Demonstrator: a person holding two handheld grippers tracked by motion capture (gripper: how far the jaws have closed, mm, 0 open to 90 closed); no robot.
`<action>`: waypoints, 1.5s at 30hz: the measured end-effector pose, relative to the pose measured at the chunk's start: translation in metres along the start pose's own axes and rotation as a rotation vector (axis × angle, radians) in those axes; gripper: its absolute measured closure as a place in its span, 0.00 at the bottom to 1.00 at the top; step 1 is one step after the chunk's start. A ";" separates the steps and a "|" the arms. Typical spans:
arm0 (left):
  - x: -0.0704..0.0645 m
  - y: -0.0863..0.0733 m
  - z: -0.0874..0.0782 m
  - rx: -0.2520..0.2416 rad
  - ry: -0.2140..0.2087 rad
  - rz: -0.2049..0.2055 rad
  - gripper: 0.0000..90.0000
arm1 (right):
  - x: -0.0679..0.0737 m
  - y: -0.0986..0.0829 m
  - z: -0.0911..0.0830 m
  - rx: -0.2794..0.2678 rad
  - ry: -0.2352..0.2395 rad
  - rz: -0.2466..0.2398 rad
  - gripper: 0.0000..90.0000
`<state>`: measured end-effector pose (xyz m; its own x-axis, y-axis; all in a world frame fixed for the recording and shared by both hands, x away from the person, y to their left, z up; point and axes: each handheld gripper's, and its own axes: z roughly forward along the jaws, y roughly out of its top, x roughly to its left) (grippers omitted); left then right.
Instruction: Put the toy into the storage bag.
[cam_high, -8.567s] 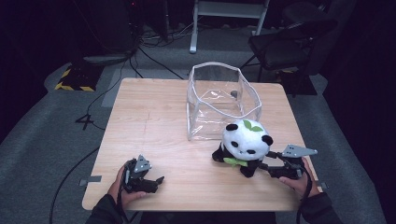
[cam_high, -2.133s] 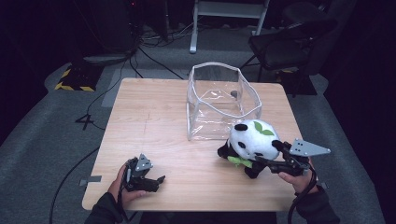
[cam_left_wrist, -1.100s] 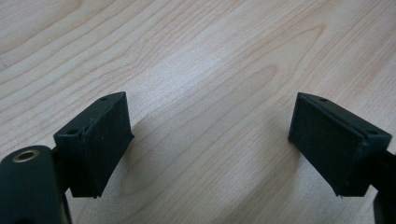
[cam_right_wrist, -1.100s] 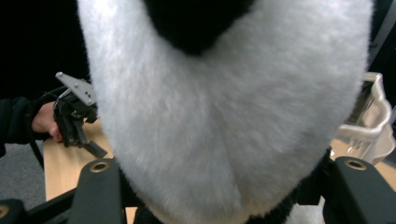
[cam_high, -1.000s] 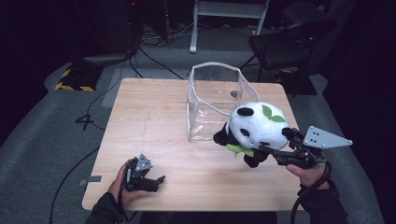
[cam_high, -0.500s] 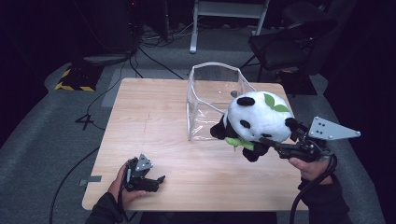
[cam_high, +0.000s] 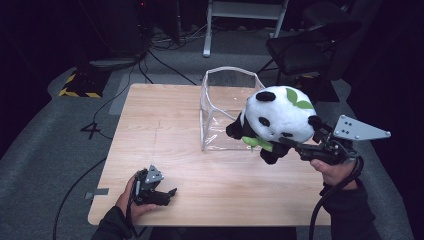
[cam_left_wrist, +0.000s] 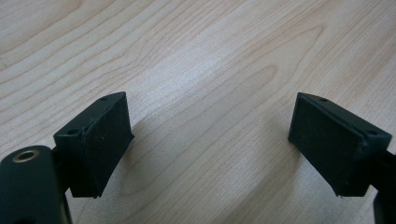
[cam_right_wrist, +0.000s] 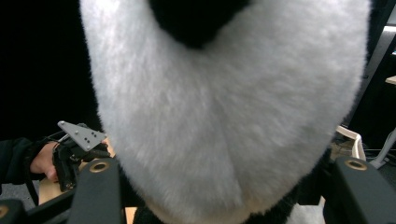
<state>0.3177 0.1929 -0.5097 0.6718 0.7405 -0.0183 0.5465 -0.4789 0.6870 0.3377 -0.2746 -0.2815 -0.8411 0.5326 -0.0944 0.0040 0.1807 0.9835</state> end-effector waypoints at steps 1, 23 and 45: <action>0.000 0.000 0.000 0.000 0.000 0.000 0.15 | -0.002 0.001 0.001 -0.002 0.003 0.004 0.43; 0.000 0.000 0.000 0.002 -0.001 0.001 0.15 | -0.036 0.021 0.046 0.008 -0.048 0.017 0.43; 0.000 0.000 0.000 0.000 0.001 0.001 0.15 | -0.059 0.033 0.073 0.022 -0.078 0.039 0.43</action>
<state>0.3178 0.1930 -0.5096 0.6722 0.7402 -0.0168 0.5458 -0.4801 0.6868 0.4269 -0.2400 -0.2546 -0.7956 0.6019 -0.0685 0.0488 0.1764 0.9831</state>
